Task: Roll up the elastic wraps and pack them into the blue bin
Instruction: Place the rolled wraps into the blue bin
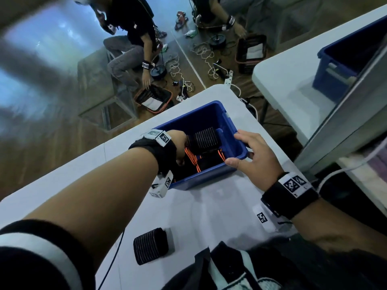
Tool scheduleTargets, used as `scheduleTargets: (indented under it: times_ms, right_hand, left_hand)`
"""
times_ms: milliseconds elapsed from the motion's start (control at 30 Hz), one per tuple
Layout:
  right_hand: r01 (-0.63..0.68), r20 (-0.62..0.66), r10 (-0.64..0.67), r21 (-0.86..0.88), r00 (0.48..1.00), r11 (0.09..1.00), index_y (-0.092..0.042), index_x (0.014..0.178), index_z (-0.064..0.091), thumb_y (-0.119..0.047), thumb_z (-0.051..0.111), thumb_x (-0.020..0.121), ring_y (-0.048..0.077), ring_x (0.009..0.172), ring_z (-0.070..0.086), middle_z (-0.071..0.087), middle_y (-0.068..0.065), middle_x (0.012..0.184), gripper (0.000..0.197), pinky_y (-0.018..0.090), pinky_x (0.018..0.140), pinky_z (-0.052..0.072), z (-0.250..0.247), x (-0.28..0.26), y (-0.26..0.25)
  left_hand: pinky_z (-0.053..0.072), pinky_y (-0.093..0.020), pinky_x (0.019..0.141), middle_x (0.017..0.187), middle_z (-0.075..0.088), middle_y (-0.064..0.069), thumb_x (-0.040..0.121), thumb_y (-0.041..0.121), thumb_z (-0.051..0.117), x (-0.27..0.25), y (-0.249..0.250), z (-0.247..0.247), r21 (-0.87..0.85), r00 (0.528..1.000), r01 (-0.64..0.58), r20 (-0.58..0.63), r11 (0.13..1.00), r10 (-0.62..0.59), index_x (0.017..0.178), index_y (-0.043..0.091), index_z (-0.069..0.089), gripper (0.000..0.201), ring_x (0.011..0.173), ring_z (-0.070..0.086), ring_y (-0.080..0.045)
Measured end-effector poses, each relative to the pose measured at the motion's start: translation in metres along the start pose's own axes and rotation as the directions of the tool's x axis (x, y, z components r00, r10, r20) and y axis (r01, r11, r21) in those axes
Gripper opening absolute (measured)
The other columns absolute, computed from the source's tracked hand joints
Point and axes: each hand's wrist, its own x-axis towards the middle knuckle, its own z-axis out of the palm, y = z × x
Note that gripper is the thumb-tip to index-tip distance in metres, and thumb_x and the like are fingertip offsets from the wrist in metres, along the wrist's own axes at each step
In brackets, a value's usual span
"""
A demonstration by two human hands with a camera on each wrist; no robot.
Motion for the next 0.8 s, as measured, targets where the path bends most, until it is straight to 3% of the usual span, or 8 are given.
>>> scheduleTargets:
  times_ms: [233, 433, 567, 700, 800]
  right_hand:
    - [-0.005, 0.002, 0.005, -0.003, 1.000, 1.000, -0.025, 0.136, 0.057, -0.030, 0.087, 0.073, 0.002, 0.130, 0.049, 0.049, -0.013, 0.139, 0.070, 0.040, 0.105, 0.049, 0.000, -0.001, -0.003]
    - [0.011, 0.001, -0.011, -0.072, 1.000, 0.997, -0.021, 0.137, 0.056, -0.030, 0.085, 0.075, 0.000, 0.131, 0.047, 0.050, -0.010, 0.140, 0.069, 0.026, 0.112, 0.040, -0.003, -0.002, -0.008]
    - [0.017, 0.013, -0.016, -0.083, 1.000, 0.996, -0.021, 0.139, 0.055, -0.031, 0.084, 0.076, -0.003, 0.129, 0.047, 0.049, -0.011, 0.141, 0.069, 0.014, 0.104, 0.039, -0.003, -0.001, -0.006]
    - [0.039, 0.008, -0.038, -0.095, 0.999, 0.995, -0.021, 0.137, 0.056, -0.033, 0.084, 0.076, -0.008, 0.126, 0.047, 0.048, -0.012, 0.140, 0.068, 0.013, 0.096, 0.042, -0.003, -0.001, -0.003]
    - [0.039, 0.014, -0.038, -0.096, 0.999, 0.995, -0.021, 0.137, 0.057, -0.031, 0.084, 0.076, -0.013, 0.123, 0.045, 0.048, -0.013, 0.140, 0.068, 0.010, 0.093, 0.042, -0.003, 0.000, -0.001]
  left_hand:
    - [0.057, -0.034, 0.077, 0.100, 0.073, -0.008, 0.067, 0.026, 0.090, 0.000, 0.007, -0.002, 0.013, 1.000, 0.012, 0.008, 1.000, -0.012, 0.106, 0.011, 0.072, 0.046, 0.094, 0.070, -0.027]
    - [0.055, -0.033, 0.084, 0.113, 0.070, -0.002, 0.064, 0.015, 0.088, -0.004, 0.000, 0.003, -0.074, 0.996, -0.045, -0.084, 0.996, 0.038, 0.123, 0.023, 0.064, 0.065, 0.103, 0.065, -0.025]
    - [0.053, -0.032, 0.088, 0.119, 0.067, 0.001, 0.066, 0.026, 0.089, -0.018, -0.009, 0.003, -0.190, 0.980, -0.073, -0.196, 0.979, 0.035, 0.131, 0.026, 0.058, 0.072, 0.109, 0.063, -0.023]
    - [0.053, -0.033, 0.091, 0.108, 0.069, 0.007, 0.077, 0.036, 0.082, -0.062, -0.029, -0.009, -0.453, 0.928, -0.162, -0.372, 0.876, -0.021, 0.121, 0.028, 0.063, 0.049, 0.098, 0.066, -0.015]
    - [0.053, -0.025, 0.078, 0.091, 0.069, 0.011, 0.084, 0.032, 0.077, -0.106, -0.051, 0.001, -0.602, 0.894, -0.206, -0.437, 0.772, -0.102, 0.102, 0.027, 0.068, 0.020, 0.080, 0.064, -0.008]
